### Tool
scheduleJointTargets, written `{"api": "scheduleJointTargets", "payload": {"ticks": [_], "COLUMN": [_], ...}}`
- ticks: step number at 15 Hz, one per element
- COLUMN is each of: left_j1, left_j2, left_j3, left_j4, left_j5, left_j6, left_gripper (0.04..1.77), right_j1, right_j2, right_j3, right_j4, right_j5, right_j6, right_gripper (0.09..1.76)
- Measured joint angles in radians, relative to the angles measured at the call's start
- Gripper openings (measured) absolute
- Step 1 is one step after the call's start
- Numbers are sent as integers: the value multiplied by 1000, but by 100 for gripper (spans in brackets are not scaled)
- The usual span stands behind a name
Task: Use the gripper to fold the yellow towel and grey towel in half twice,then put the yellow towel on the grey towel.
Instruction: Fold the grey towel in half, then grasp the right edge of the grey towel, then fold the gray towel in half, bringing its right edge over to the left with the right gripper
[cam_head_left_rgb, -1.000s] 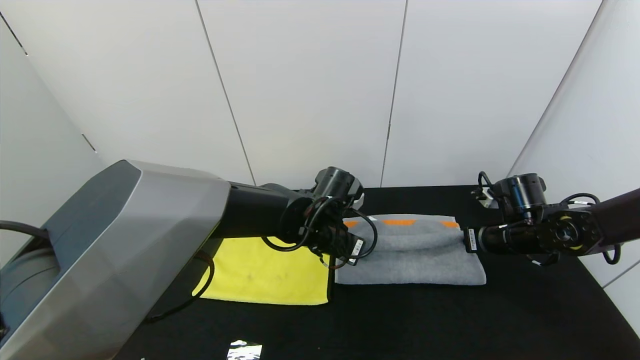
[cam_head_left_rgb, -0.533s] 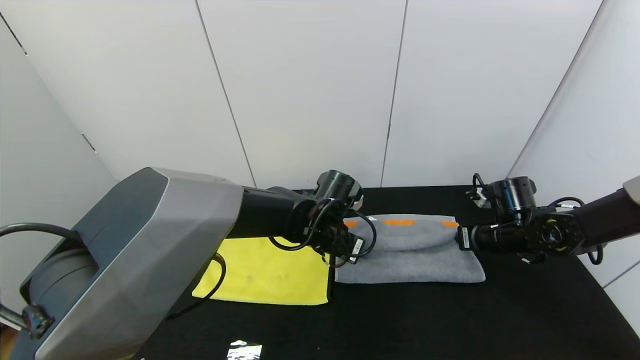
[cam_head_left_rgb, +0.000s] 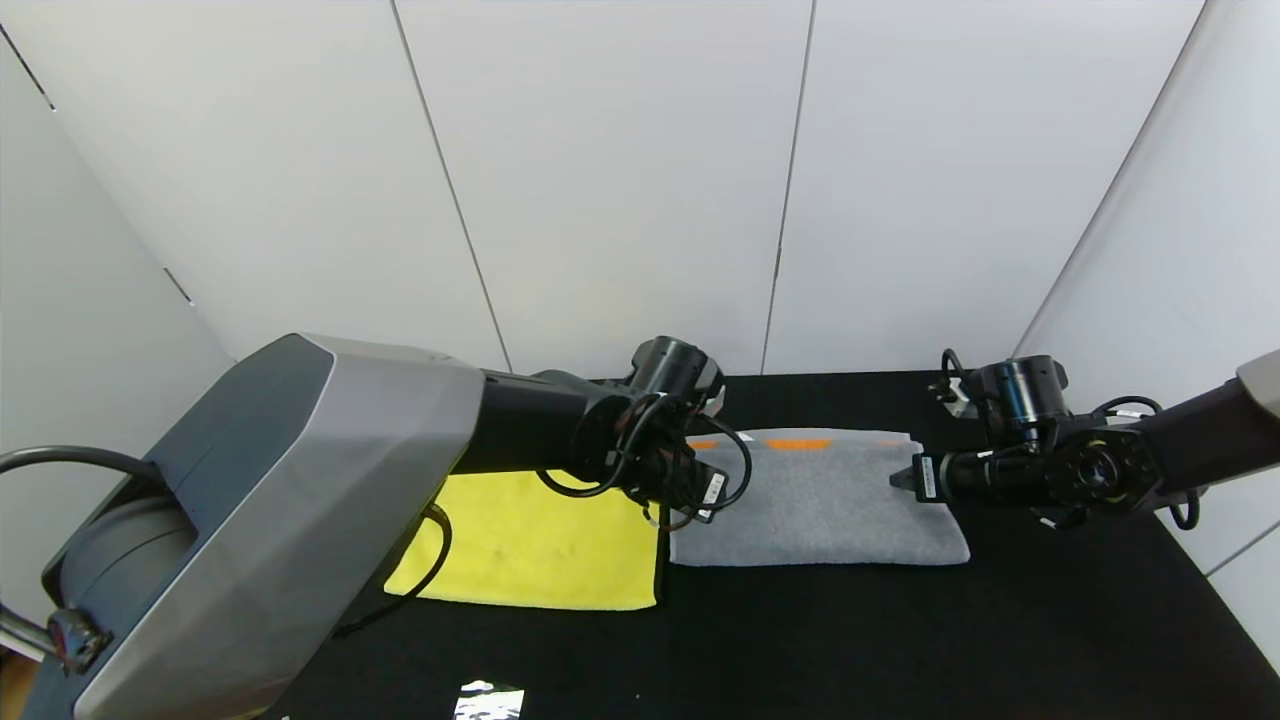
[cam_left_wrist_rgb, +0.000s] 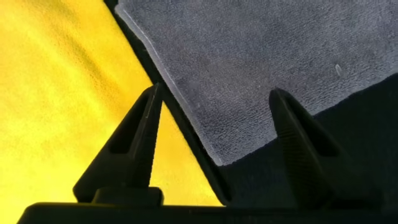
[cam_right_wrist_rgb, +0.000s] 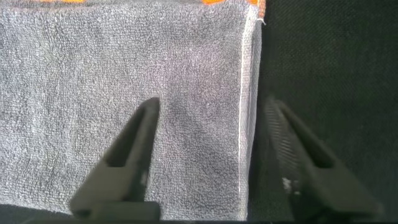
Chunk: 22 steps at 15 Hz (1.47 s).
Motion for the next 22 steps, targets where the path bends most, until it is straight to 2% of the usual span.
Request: {"api": "scheduleJointTargets", "payload": {"ticks": [6,9,15,22], "left_j1": [-2,-4,-6,-5], "left_j2": [-7,-24,-62,-90], "left_j3": [8,30,61,87], "left_j4": [16,17,18,18], "left_j5": [6,15,19,20], "left_j6": [-1,1,3,3], "left_gripper": [150,157,165,169], "right_j1": [14,18,51,64], "right_j2": [-27,-41,-61,-46], "right_j3": [11,-3,-66,-74], "right_j4": [25,130,341,418], "right_j5": [2,2,-27,-86], "right_j6": [11,47,200,309], "right_gripper": [150,157,164,168]}}
